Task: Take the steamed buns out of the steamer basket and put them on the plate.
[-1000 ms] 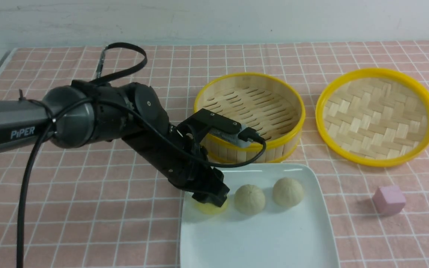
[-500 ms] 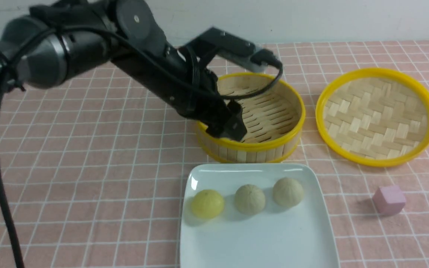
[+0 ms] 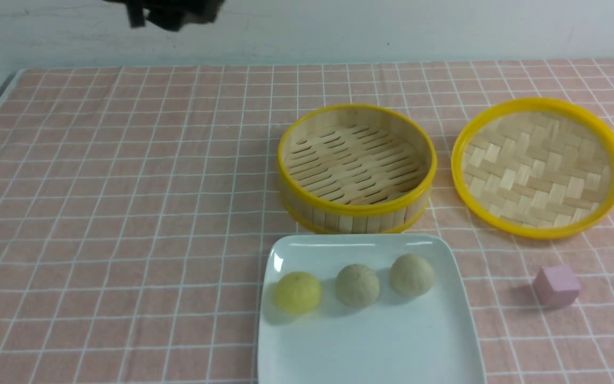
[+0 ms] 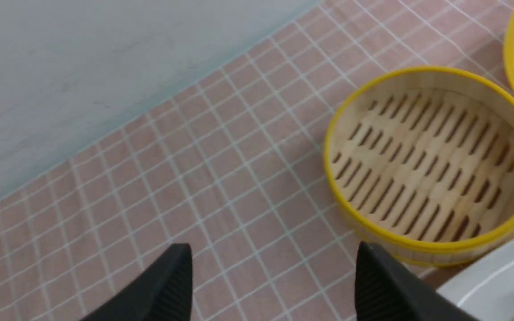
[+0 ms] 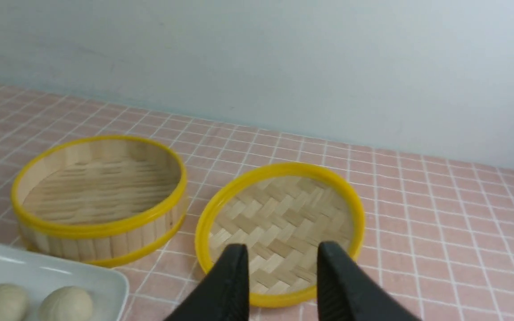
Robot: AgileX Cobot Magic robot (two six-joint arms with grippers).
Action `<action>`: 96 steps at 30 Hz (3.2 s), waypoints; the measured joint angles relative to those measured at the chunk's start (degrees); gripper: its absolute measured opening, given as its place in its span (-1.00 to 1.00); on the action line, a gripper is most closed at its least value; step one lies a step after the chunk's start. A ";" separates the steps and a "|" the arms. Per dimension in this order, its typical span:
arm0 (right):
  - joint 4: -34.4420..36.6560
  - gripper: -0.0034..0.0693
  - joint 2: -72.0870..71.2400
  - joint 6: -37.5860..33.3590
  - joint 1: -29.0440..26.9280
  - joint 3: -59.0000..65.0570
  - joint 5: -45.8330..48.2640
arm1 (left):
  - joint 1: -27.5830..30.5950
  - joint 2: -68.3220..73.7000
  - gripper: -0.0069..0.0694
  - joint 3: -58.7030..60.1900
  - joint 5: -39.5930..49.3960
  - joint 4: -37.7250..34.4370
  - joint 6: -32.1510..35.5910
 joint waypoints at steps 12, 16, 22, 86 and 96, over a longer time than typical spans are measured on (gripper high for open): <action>11.36 -0.24 -0.46 -11.89 0.00 1.10 7.96 | 0.00 -7.01 0.47 -0.17 2.23 8.17 -4.28; 18.07 -0.24 -0.46 -14.62 0.00 5.01 4.61 | 0.00 -7.01 0.47 -0.17 2.33 8.23 -4.28; 22.77 -0.24 -0.46 -14.63 0.00 11.98 -6.82 | 0.00 -7.01 0.47 -0.17 2.33 8.28 -4.70; 21.71 -0.24 -0.40 -0.58 -1.58 23.78 -12.08 | 0.00 -7.01 0.45 -0.17 -0.92 7.70 -6.39; 21.85 -0.24 -0.40 -0.58 -19.76 23.78 -11.30 | 0.00 -7.01 0.45 -0.17 -0.92 6.57 -6.51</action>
